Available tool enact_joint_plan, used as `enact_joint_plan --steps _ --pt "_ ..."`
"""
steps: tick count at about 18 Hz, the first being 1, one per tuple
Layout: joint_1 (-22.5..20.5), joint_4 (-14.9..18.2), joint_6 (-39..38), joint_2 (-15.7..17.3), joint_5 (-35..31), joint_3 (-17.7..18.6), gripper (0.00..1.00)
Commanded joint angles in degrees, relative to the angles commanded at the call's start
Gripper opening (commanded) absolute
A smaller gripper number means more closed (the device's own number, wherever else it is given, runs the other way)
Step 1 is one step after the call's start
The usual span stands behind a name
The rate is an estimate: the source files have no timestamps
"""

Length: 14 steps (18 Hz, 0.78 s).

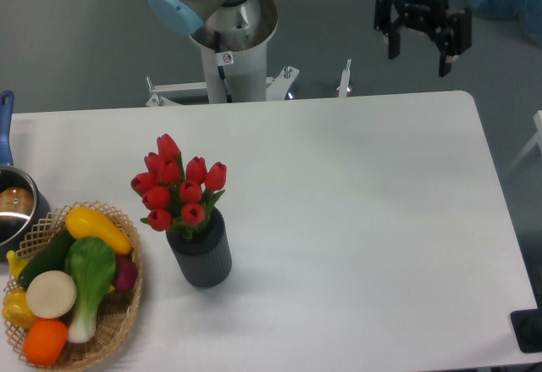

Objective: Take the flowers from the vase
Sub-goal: 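Move the open gripper down toward the red tulips in the black vase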

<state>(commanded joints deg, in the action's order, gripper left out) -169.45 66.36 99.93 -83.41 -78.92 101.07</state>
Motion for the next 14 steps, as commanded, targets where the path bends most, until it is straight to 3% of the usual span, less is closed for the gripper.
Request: enact_joint_plan --steps 5,10,14 --pt "0.35 0.09 0.09 0.0 0.52 0.26 1.0" --pt "0.09 -0.78 -1.39 0.09 6.31 2.81 1.0" --pt "-0.88 -4.92 -14.21 -0.61 20.88 5.79 1.0"
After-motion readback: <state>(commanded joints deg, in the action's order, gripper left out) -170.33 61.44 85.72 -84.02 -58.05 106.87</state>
